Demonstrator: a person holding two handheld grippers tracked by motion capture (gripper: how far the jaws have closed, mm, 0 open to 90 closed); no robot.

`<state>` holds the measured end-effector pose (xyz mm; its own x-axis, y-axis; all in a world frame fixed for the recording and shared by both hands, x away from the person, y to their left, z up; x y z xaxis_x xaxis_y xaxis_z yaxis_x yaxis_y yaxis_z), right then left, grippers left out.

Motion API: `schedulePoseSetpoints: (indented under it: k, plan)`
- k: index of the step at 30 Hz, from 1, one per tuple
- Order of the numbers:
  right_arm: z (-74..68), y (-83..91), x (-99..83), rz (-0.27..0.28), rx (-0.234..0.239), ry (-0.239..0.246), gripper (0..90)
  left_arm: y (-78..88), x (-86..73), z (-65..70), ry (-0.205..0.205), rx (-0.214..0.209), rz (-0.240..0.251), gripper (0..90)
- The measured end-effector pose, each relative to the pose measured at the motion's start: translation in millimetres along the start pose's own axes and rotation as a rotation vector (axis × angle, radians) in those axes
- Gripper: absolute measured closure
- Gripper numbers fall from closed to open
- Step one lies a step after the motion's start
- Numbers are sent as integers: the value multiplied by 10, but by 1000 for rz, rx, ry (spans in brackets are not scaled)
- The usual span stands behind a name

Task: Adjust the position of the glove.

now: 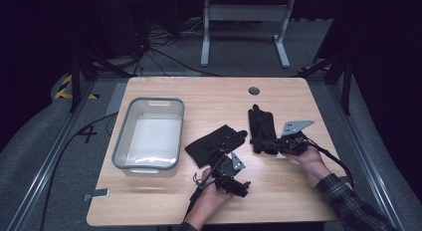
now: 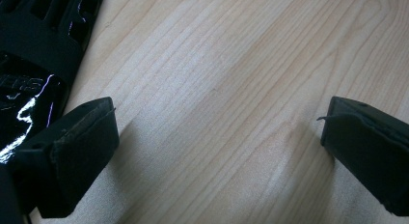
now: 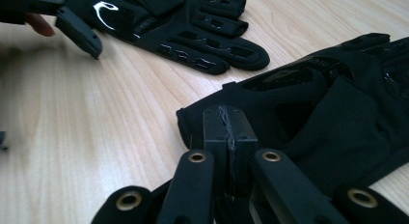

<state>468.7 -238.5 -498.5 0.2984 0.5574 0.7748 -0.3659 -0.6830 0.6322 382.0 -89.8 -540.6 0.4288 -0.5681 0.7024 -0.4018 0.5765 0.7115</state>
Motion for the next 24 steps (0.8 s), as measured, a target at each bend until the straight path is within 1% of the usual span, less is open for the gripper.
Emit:
schedulePoseSetpoints:
  k: [3, 5, 7, 9, 11, 13, 24]
  plan:
    - [25, -68, -21, -21, -3, 4, 899, 0, 0, 0, 0, 0, 0, 1]
    - [42, -136, -74, -48, -2, 5, 899, 0, 0, 0, 0, 0, 0, 1]
    - [25, -179, -99, -49, 11, -5, 900, 0, 0, -1, 0, 1, 0, 1]
    - [-3, -196, -109, -55, 19, -5, 900, 2, -2, 0, 1, 1, -1, 1]
    - [-10, -200, -113, -56, 16, 0, 900, 4, -4, 0, 1, 1, -3, 0]
    - [-7, -201, -117, -57, 21, -17, 900, 4, -4, 0, 1, 1, -3, 1]
    - [-55, -178, -154, -84, 32, -11, 900, 4, -4, 0, 1, 1, -3, 1]
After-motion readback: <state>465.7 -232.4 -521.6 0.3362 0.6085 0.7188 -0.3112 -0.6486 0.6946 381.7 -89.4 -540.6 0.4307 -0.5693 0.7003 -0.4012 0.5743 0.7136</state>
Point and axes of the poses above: each handheld gripper's, and its own axes: y roughly backward along the jaws, x roughly out of its top, z roughly to its right, the point moved 9 cm from there along -y, roughly forward along the jaws, and after that the axes turned 1 degree about z, right-handed, at the moved point
